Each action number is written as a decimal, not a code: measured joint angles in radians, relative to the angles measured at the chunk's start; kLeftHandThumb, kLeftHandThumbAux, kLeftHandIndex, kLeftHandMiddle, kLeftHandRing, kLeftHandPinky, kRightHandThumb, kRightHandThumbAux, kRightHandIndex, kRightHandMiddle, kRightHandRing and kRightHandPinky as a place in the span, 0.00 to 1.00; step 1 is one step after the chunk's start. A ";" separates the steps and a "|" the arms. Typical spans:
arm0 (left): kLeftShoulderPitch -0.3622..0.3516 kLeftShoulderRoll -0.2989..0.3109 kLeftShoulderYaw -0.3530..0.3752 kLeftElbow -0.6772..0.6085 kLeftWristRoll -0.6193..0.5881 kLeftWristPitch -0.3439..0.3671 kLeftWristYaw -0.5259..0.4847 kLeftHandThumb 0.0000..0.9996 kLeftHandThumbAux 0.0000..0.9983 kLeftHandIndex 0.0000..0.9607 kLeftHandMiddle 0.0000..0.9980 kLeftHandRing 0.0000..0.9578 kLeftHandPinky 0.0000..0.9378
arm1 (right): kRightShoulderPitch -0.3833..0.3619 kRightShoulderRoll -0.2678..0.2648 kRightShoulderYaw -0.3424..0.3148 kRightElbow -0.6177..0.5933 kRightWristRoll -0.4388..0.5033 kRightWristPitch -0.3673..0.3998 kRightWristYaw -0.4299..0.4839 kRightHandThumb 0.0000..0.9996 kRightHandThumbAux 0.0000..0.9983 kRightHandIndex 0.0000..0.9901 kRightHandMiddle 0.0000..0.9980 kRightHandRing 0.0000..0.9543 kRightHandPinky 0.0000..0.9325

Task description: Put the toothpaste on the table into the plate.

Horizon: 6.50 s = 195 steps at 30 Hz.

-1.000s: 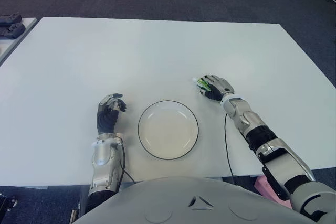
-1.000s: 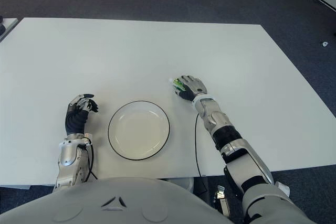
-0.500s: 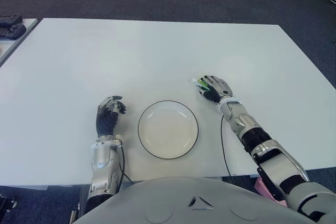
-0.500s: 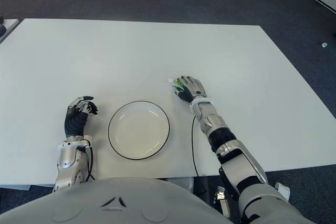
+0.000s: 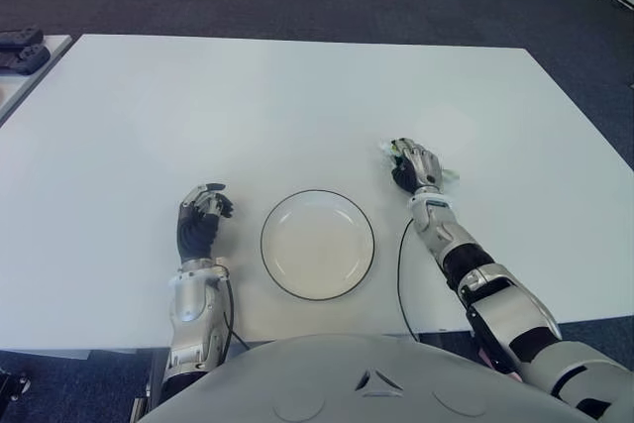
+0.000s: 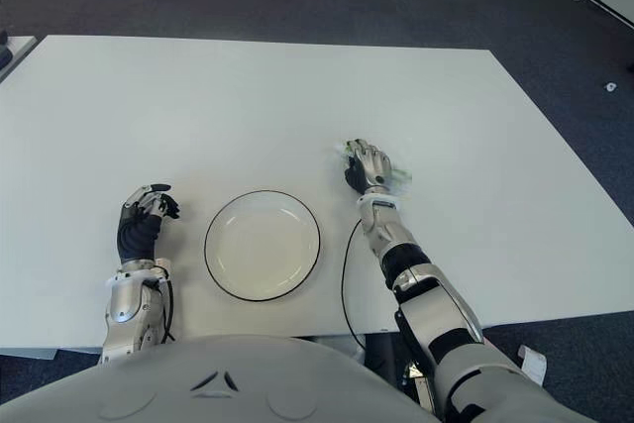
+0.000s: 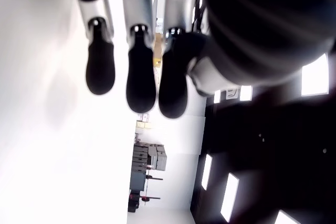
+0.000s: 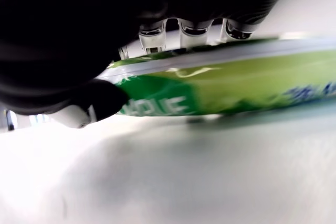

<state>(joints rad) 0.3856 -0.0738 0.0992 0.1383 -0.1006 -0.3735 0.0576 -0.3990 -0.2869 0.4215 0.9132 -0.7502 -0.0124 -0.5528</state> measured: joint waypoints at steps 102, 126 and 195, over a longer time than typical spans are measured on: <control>0.015 -0.001 -0.001 -0.016 0.002 -0.003 0.008 0.71 0.72 0.45 0.62 0.65 0.64 | 0.231 -0.248 -0.035 -0.682 -0.014 0.160 0.668 0.54 0.17 0.00 0.00 0.00 0.00; 0.016 -0.002 0.000 -0.032 0.002 0.028 0.009 0.71 0.72 0.45 0.62 0.65 0.64 | 0.187 -0.367 0.008 -0.631 -0.093 0.160 0.780 0.62 0.16 0.00 0.00 0.00 0.00; 0.060 -0.002 0.003 -0.080 0.003 0.040 0.017 0.70 0.72 0.45 0.62 0.64 0.63 | 0.219 -0.087 0.006 -0.356 -0.157 0.232 0.167 0.86 0.46 0.34 0.31 0.39 0.50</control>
<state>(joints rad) 0.4454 -0.0758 0.1022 0.0580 -0.0971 -0.3340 0.0744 -0.1797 -0.3734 0.4273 0.5568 -0.9072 0.2195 -0.3855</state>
